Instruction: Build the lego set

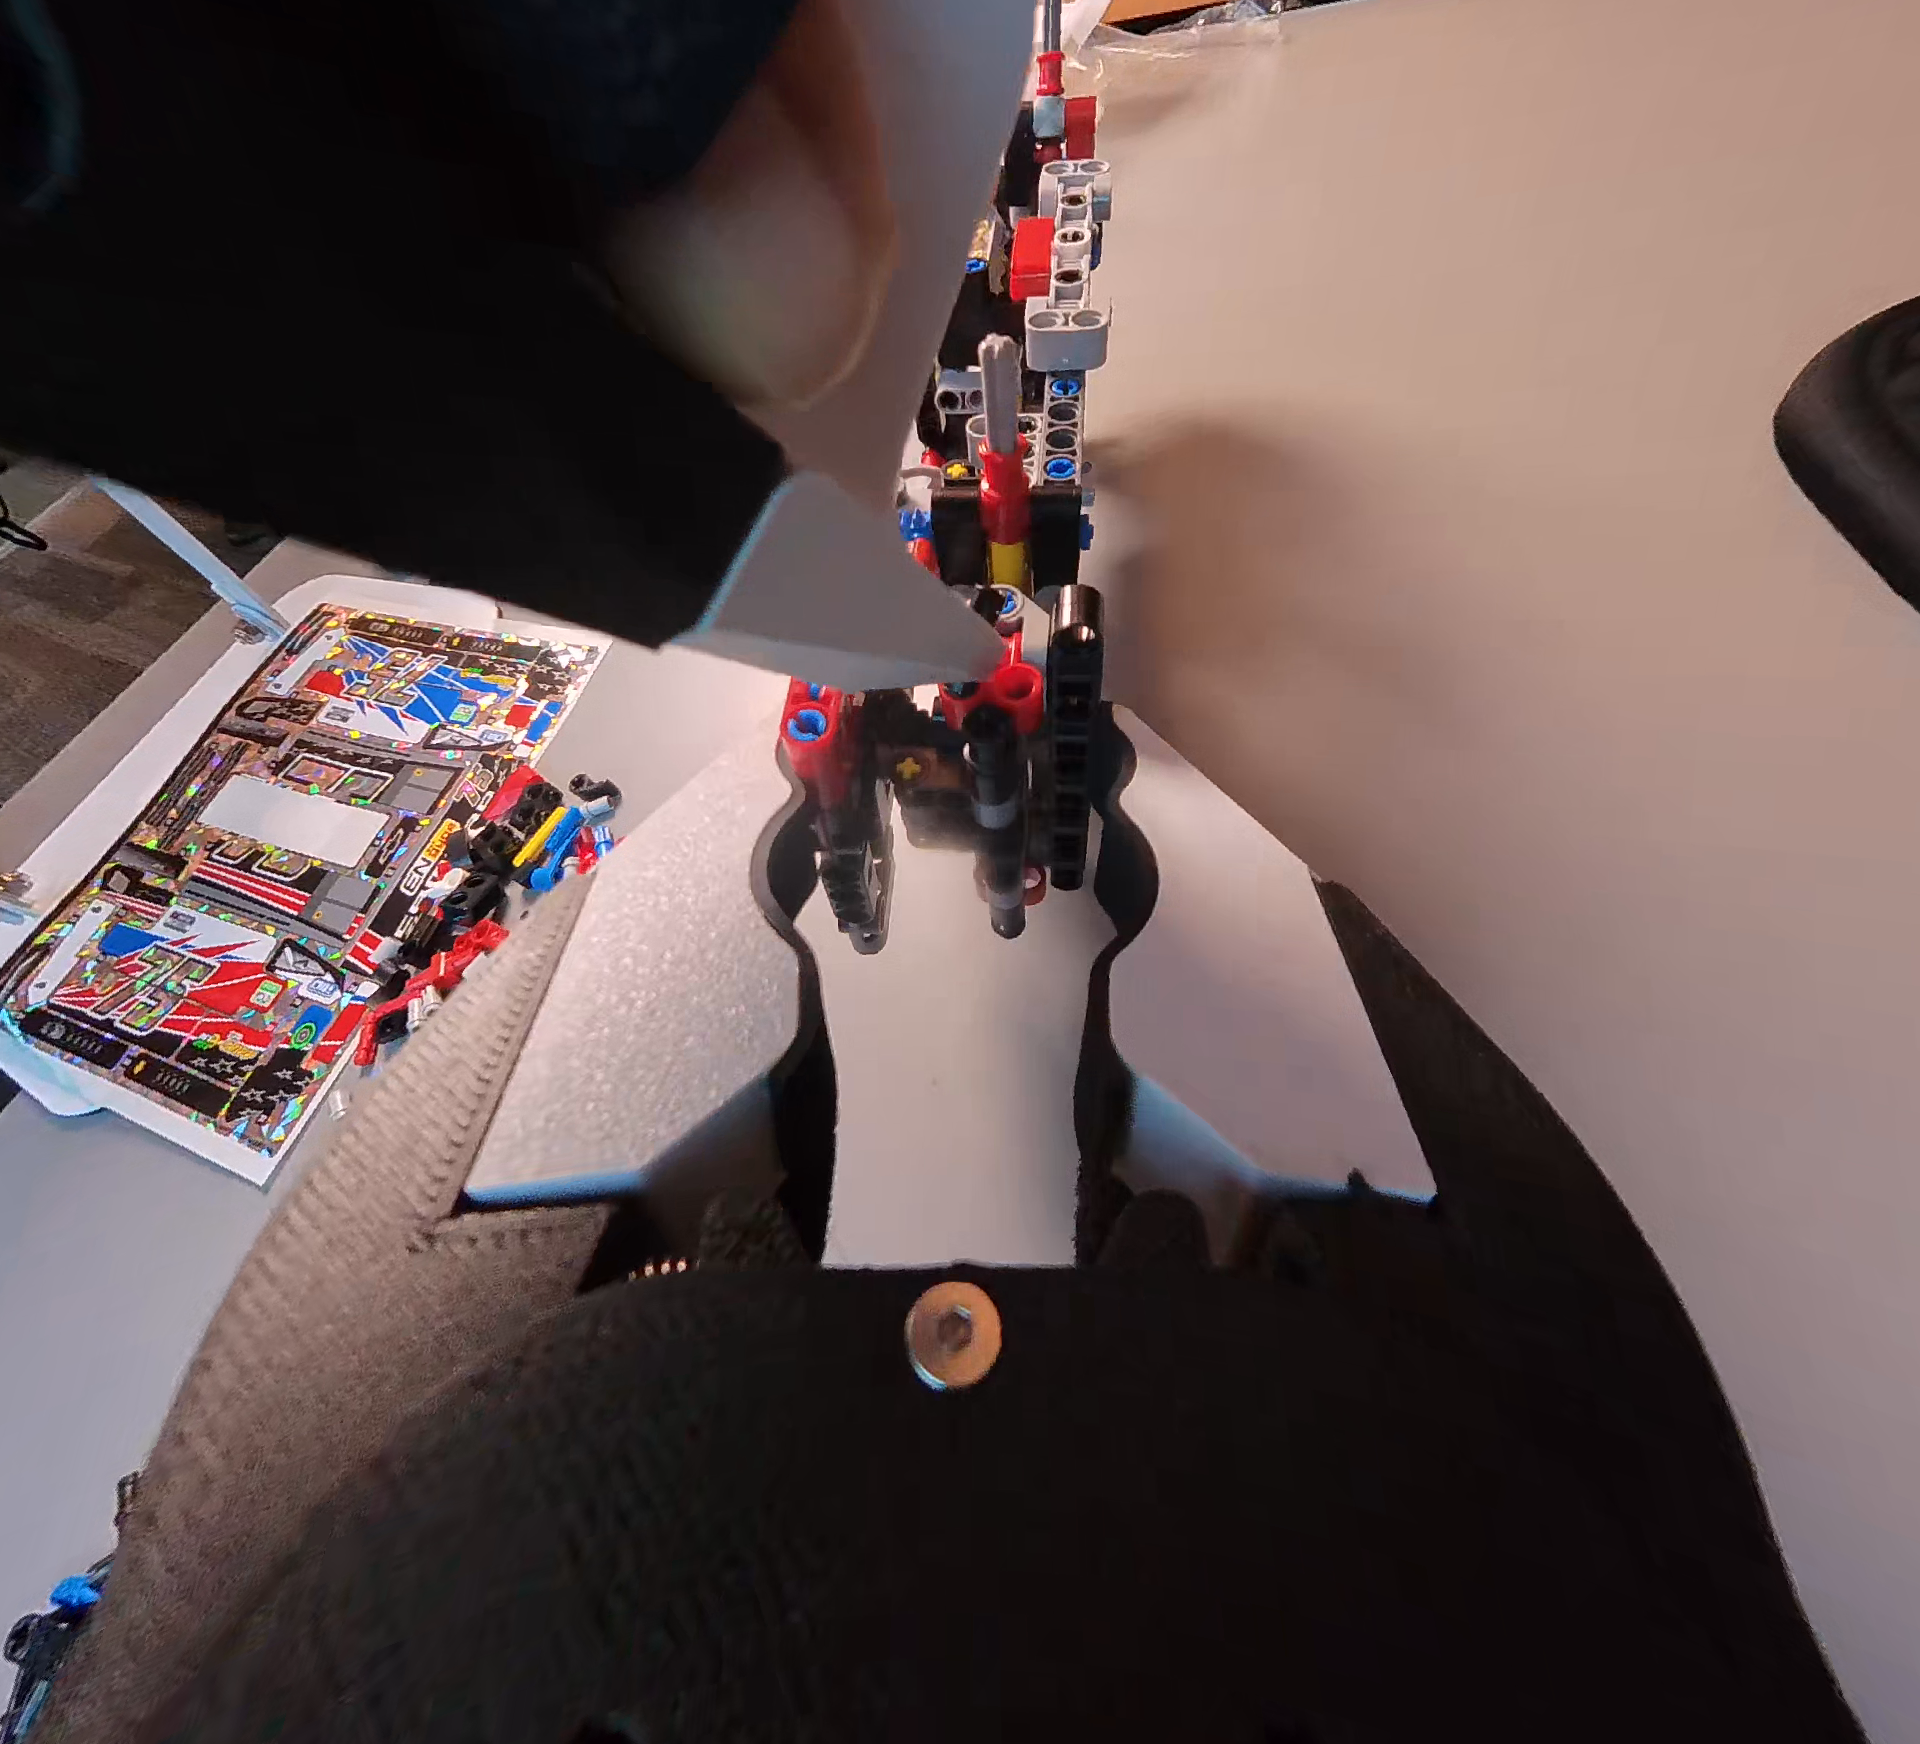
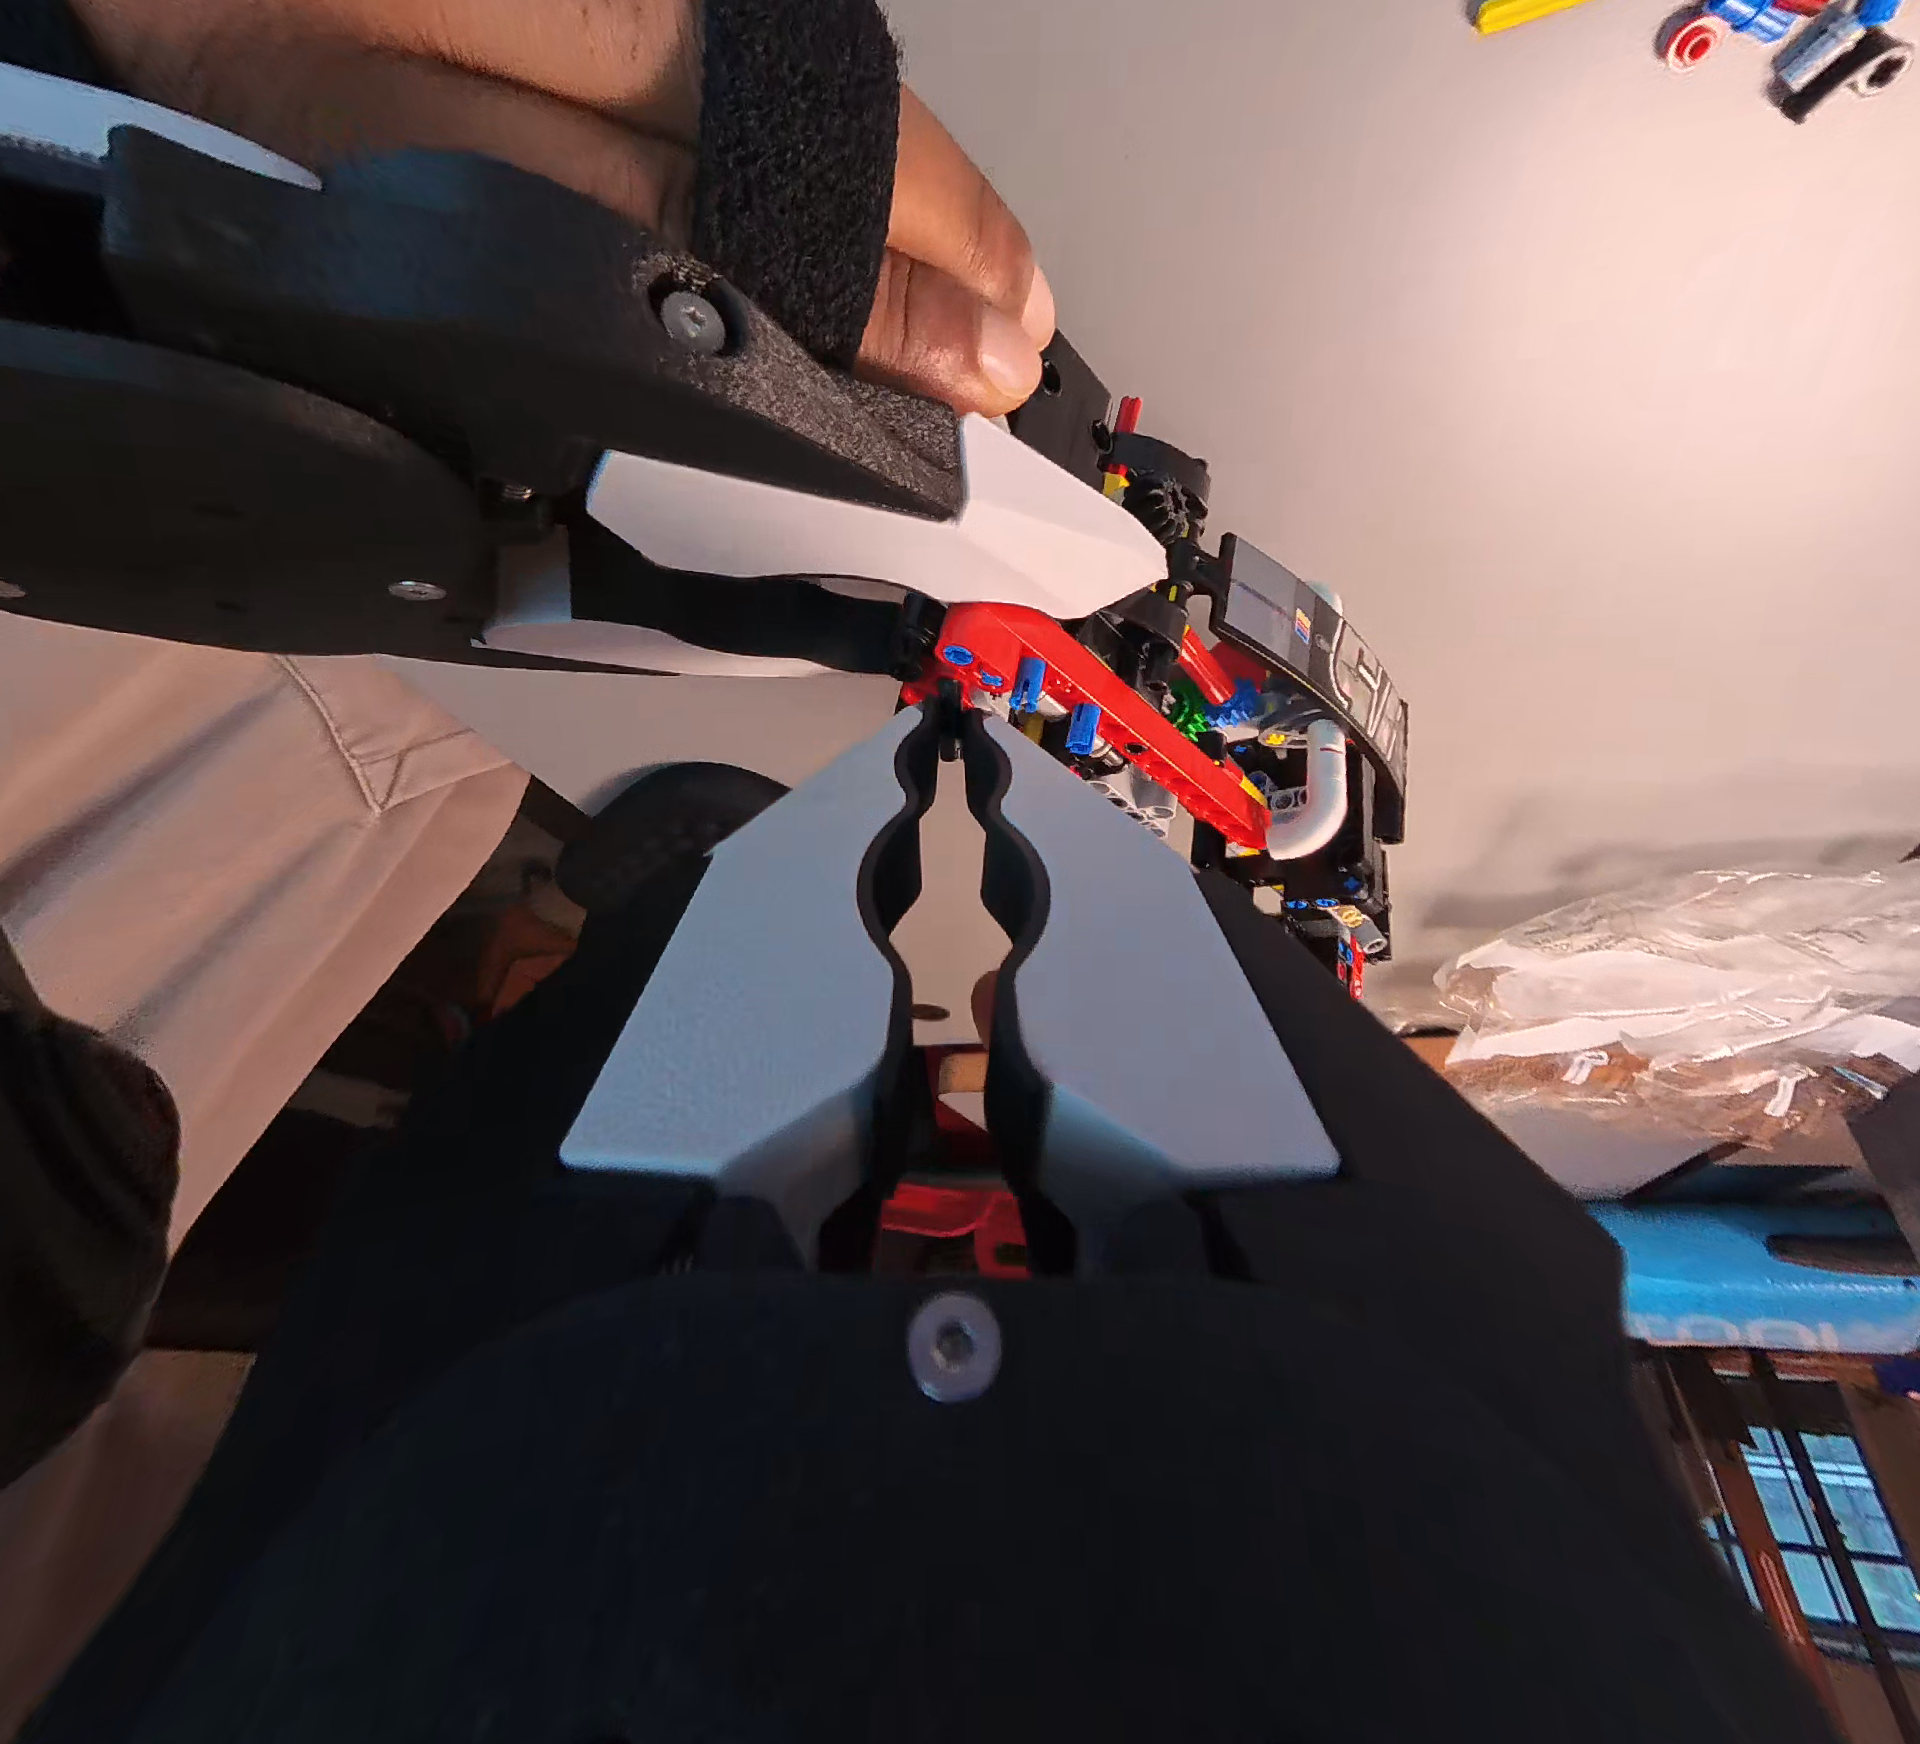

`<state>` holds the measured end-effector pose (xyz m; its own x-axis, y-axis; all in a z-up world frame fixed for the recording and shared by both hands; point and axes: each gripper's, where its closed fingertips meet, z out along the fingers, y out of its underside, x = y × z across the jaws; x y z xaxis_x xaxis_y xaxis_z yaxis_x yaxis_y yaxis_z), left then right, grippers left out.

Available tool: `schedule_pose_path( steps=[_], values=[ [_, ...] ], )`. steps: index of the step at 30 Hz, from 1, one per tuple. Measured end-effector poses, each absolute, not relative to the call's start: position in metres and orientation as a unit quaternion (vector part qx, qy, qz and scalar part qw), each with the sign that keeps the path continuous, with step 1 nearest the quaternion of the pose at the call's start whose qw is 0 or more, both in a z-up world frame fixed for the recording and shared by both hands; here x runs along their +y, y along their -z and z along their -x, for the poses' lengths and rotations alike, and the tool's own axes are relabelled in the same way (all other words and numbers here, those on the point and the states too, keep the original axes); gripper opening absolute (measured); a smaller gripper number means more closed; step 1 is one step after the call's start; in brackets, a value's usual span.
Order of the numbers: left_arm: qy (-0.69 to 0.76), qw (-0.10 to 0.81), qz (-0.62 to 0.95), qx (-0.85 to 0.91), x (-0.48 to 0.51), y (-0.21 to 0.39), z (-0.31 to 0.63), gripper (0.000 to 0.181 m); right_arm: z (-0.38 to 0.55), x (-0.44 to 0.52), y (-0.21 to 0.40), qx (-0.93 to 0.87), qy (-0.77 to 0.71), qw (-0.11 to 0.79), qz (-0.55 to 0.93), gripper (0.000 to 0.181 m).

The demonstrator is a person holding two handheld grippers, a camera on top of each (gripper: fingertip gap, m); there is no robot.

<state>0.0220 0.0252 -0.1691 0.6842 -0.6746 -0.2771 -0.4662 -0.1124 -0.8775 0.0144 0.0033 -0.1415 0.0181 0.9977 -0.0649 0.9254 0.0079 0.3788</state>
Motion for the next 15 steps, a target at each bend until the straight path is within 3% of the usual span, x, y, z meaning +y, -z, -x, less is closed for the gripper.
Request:
schedule_pose_path(
  steps=[9, 15],
  values=[
    [0.103, 0.546, 0.738, 0.384, 0.024, 0.169, -0.02, 0.051, -0.013, -0.004, 0.135, 0.683, -0.028, 0.113, -0.721, 0.002],
    [0.084, 0.563, 0.718, 0.401, 0.022, 0.169, -0.016, 0.051, -0.02, -0.028, 0.117, 0.681, 0.143, -0.042, -0.717, 0.001]
  ],
)
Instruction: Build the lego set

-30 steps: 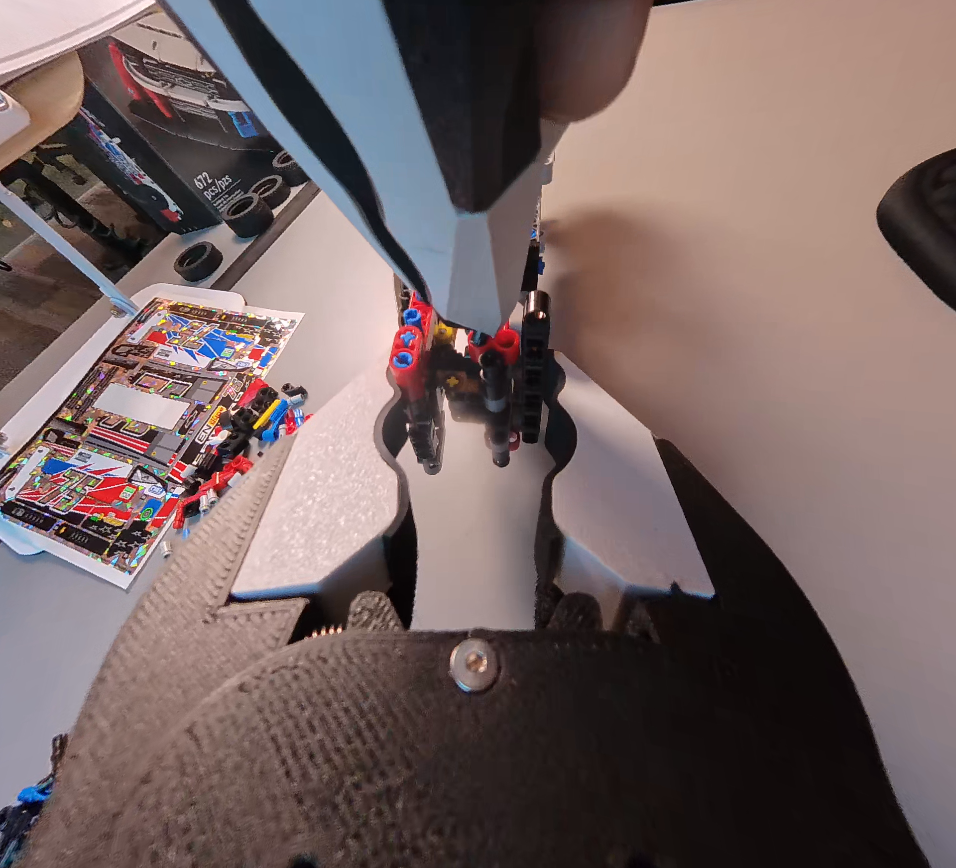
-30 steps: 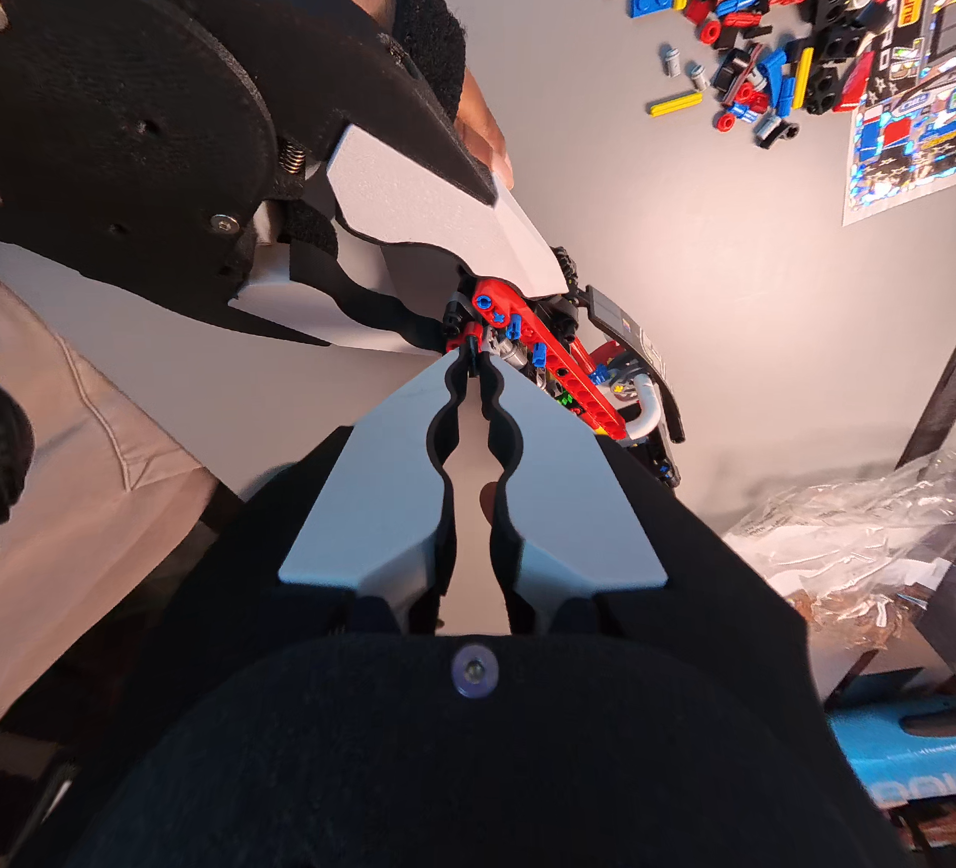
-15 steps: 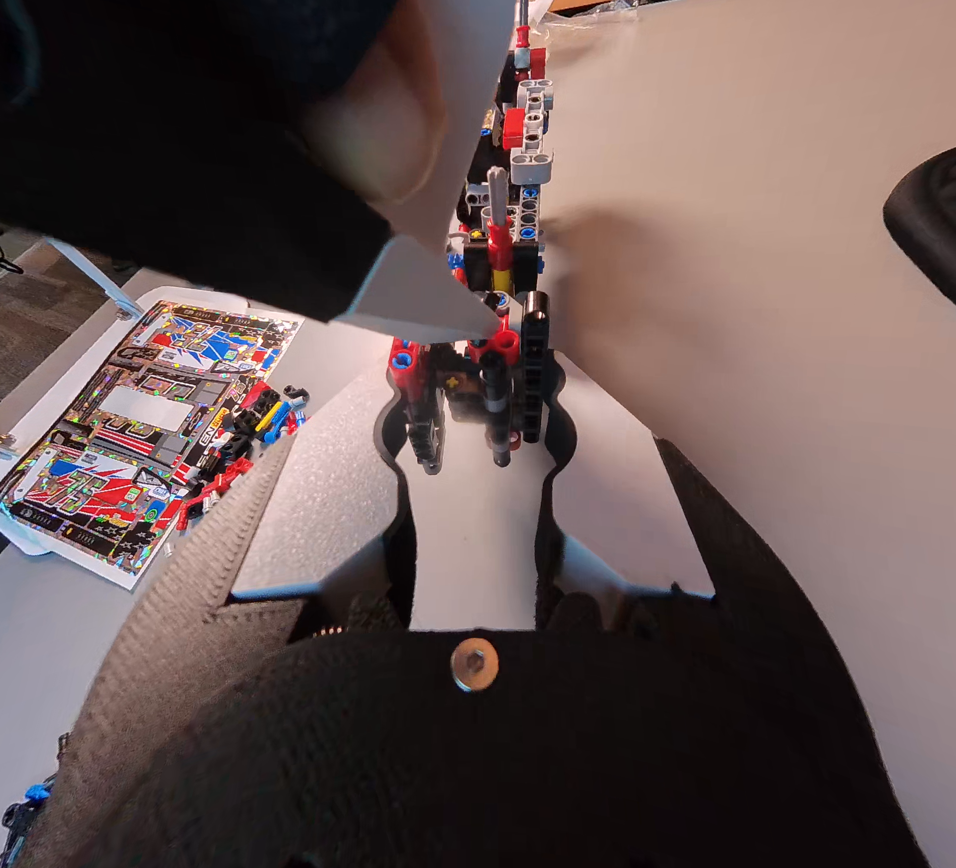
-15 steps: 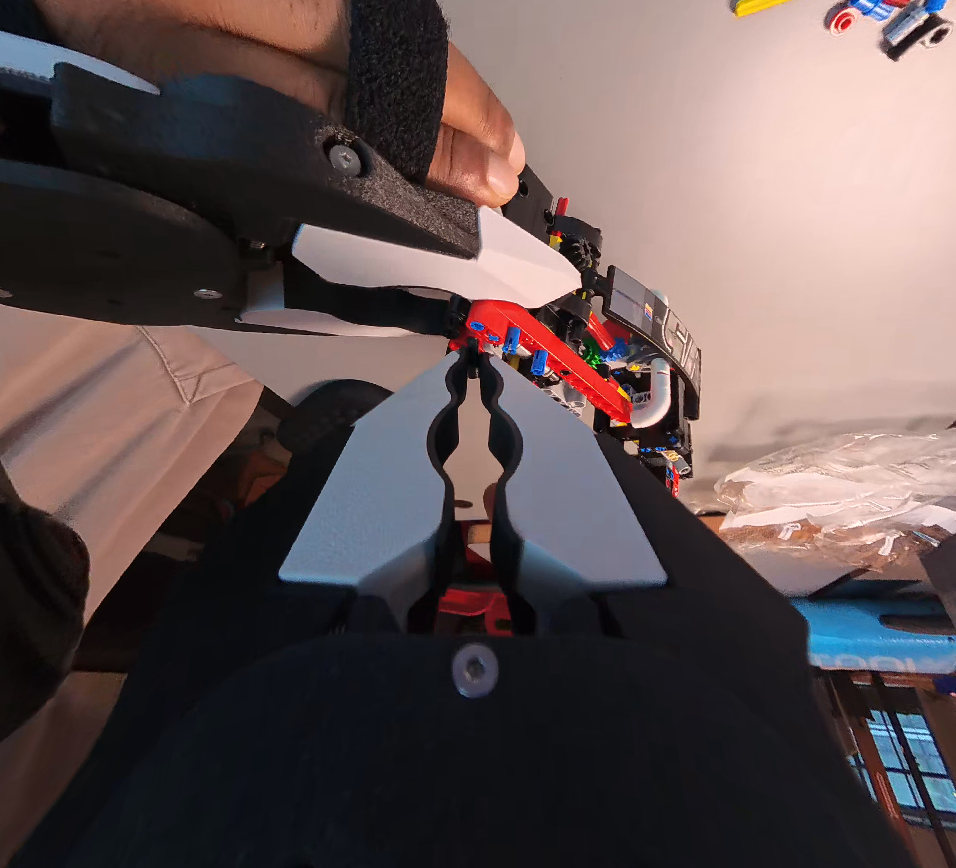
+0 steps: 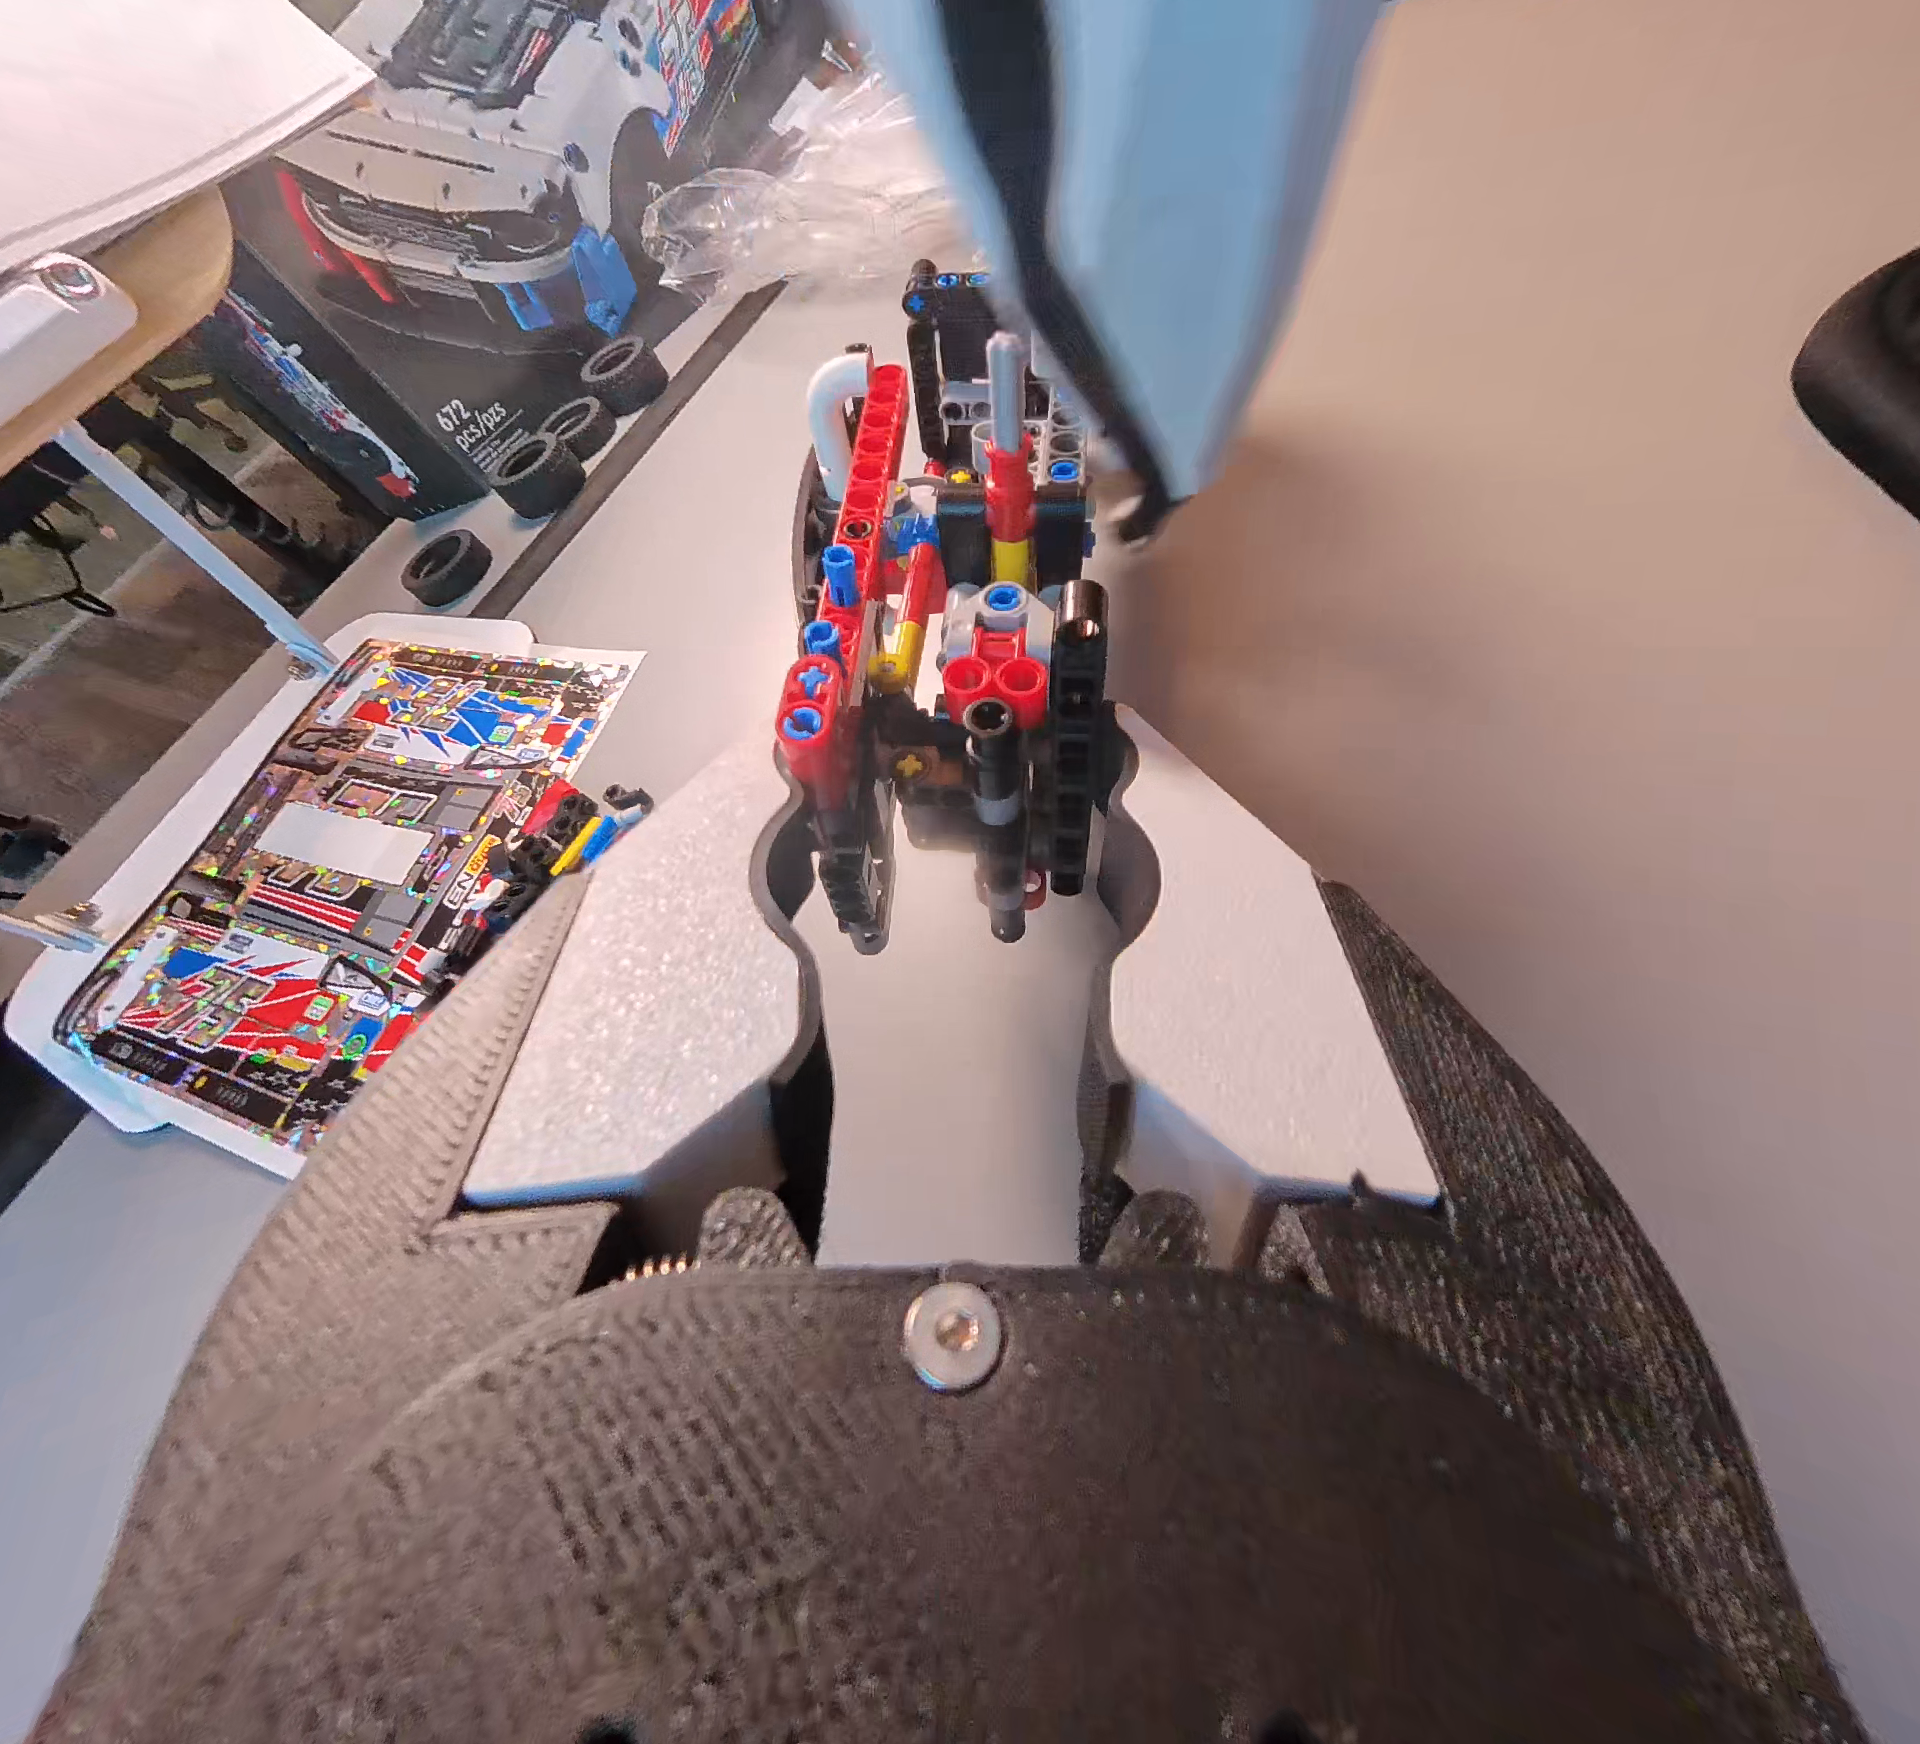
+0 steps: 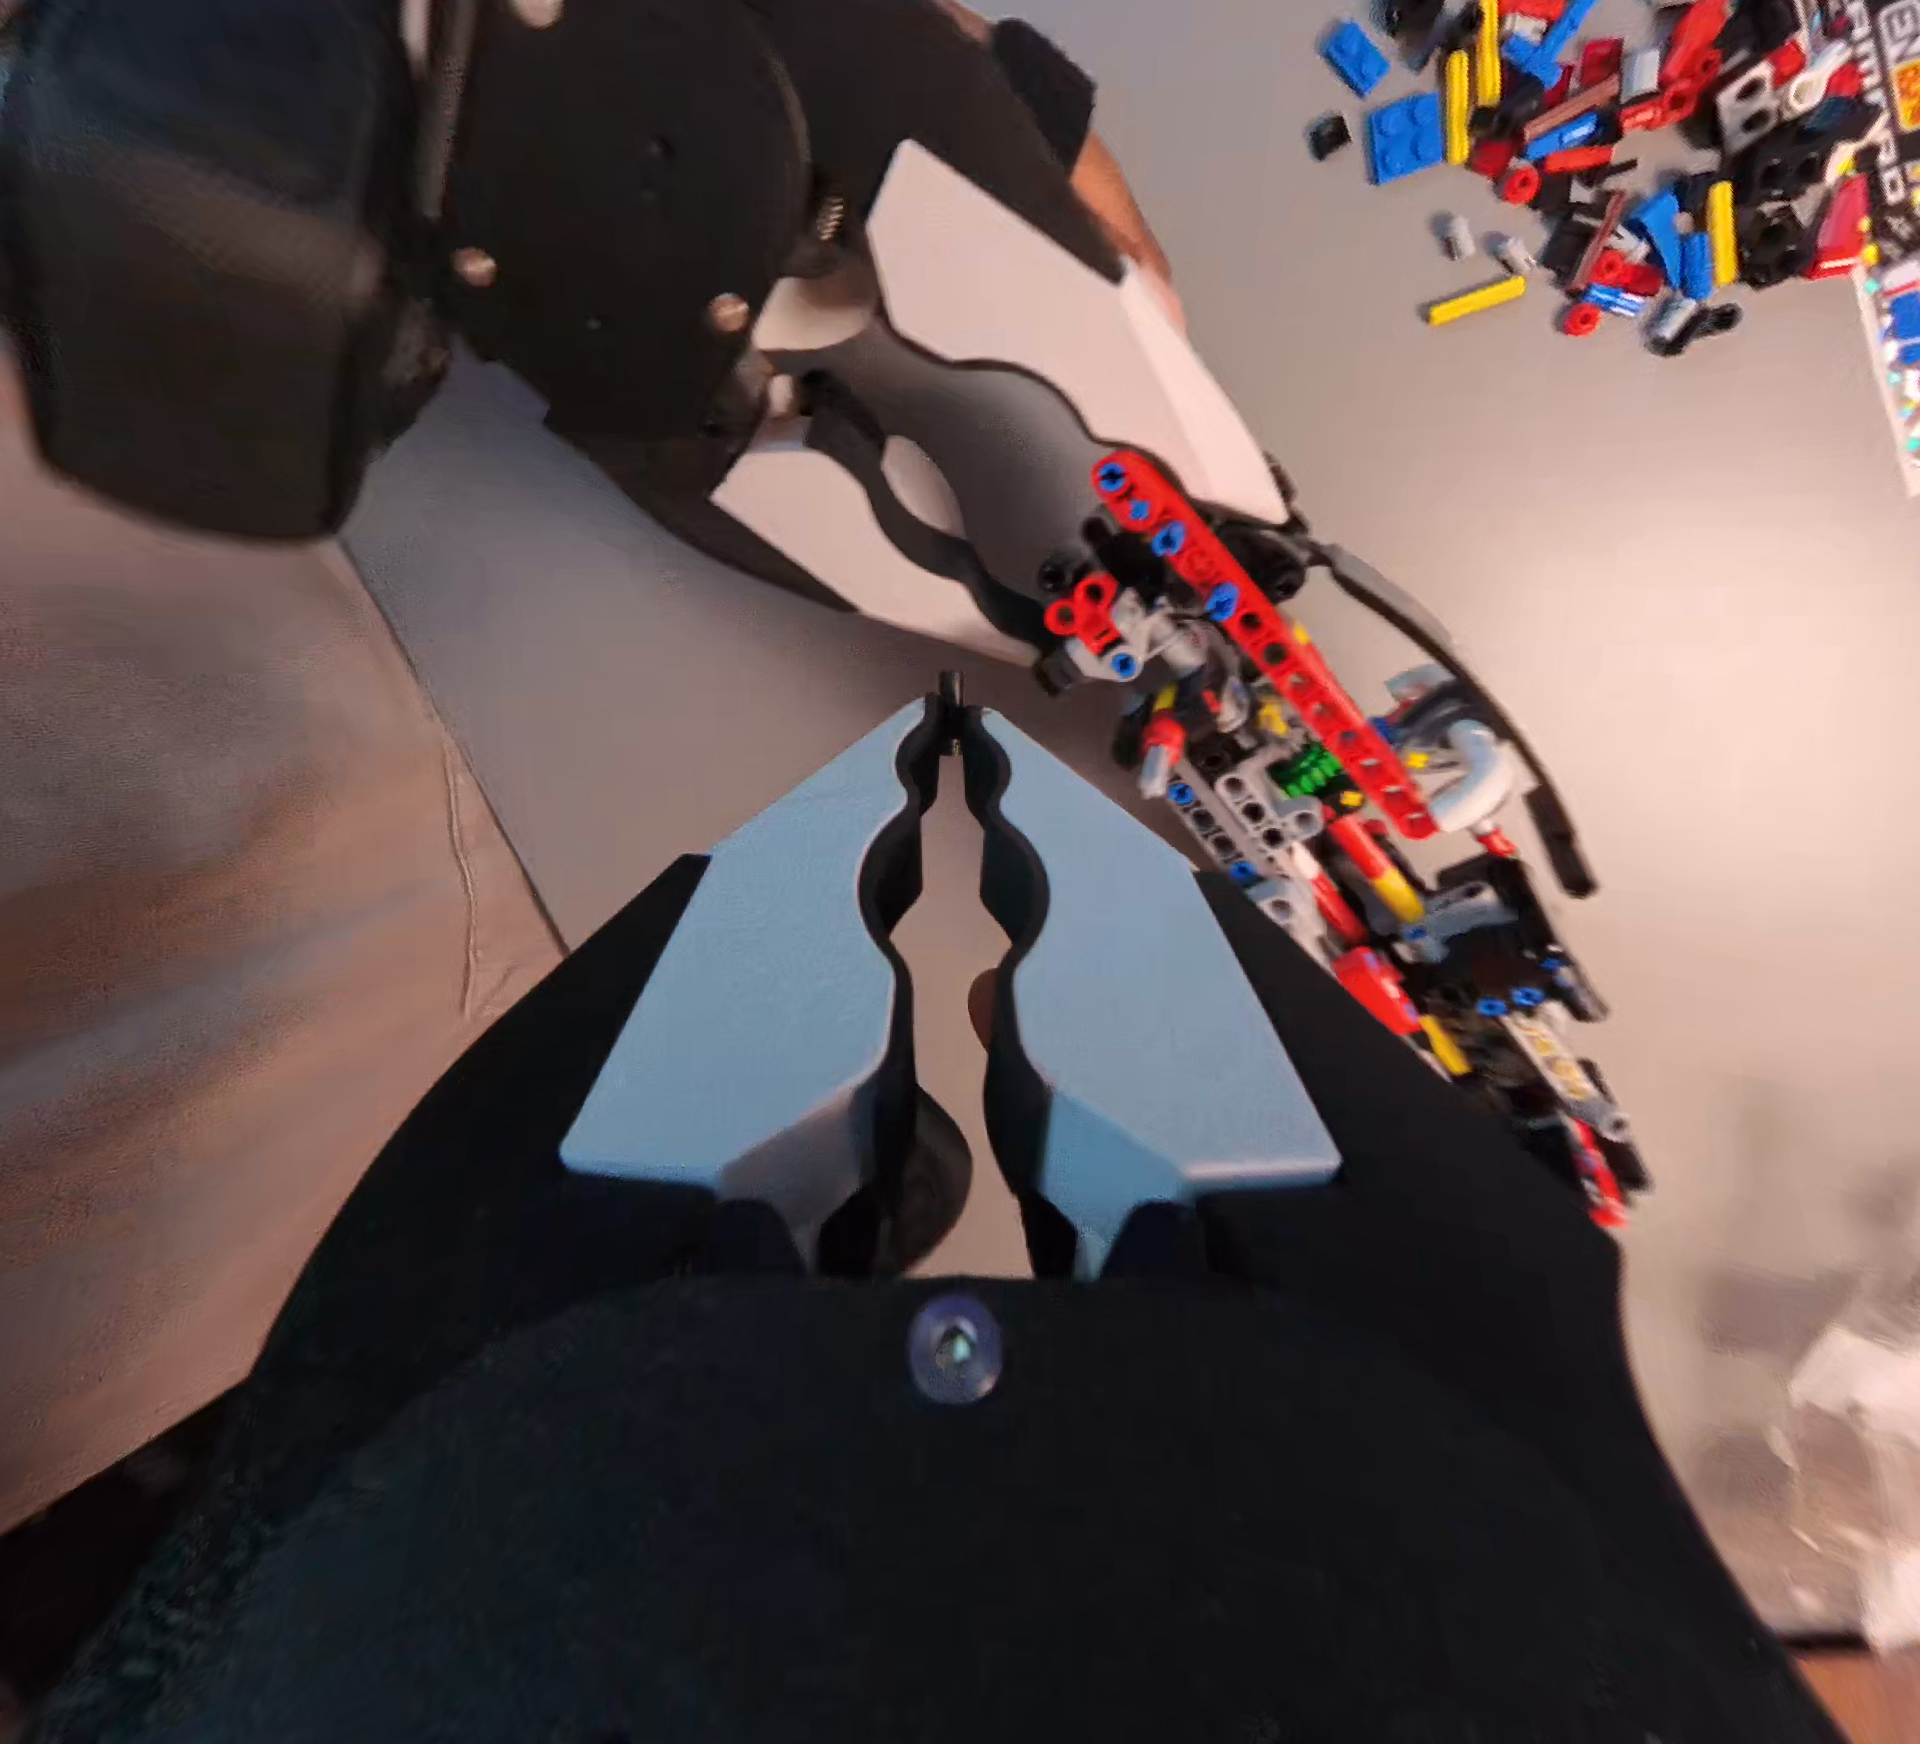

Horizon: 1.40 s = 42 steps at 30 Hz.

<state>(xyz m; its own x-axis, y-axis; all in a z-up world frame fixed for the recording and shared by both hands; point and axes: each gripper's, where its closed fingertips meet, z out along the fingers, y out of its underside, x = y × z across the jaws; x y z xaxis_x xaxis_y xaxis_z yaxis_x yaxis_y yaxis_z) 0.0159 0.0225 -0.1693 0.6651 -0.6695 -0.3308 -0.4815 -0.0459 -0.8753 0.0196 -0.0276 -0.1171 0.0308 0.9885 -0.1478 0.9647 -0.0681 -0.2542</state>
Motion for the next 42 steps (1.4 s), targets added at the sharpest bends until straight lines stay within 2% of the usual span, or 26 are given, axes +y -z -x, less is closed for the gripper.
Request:
schedule_pose_path(
  steps=[4, 8, 13, 16, 21, 27, 29, 36, 39, 42],
  values=[
    [0.08, 0.57, 0.709, 0.408, 0.02, 0.169, -0.015, 0.052, -0.054, -0.034, 0.146, -0.658, -0.186, 0.162, 0.712, 0.001],
    [0.053, 0.582, 0.687, 0.431, 0.014, 0.17, -0.016, 0.052, -0.075, -0.001, 0.189, -0.554, -0.227, 0.292, 0.746, 0.001],
    [-0.031, 0.604, 0.64, 0.474, 0.005, 0.175, -0.021, 0.052, -0.072, 0.018, 0.187, -0.443, -0.317, 0.404, 0.735, 0.0],
    [-0.097, 0.606, 0.619, 0.49, 0.008, 0.177, -0.02, 0.054, -0.072, 0.025, 0.191, -0.442, -0.318, 0.409, 0.732, 0.0],
    [-0.221, 0.578, 0.571, 0.54, 0.012, 0.188, -0.02, 0.054, -0.075, 0.044, 0.211, -0.481, -0.28, 0.368, 0.745, 0.001],
    [-0.244, 0.551, 0.548, 0.581, 0.004, 0.2, -0.031, 0.056, -0.086, 0.054, 0.231, -0.539, -0.252, 0.309, 0.742, 0.0],
    [-0.229, 0.537, 0.554, 0.594, 0.0, 0.208, -0.034, 0.067, -0.092, 0.054, 0.232, -0.549, -0.247, 0.296, 0.741, 0.0],
    [-0.113, 0.523, 0.593, 0.601, -0.021, 0.208, -0.041, 0.072, -0.132, 0.051, 0.23, -0.559, -0.231, 0.283, 0.744, 0.0],
    [0.03, 0.533, 0.624, 0.571, -0.044, 0.19, -0.048, 0.055, -0.134, 0.028, 0.202, -0.553, -0.285, 0.321, 0.714, 0.0],
    [0.272, 0.512, 0.658, 0.481, -0.076, 0.16, -0.07, 0.038, -0.115, -0.026, 0.169, -0.578, -0.369, 0.348, 0.64, 0.0]
  ],
)
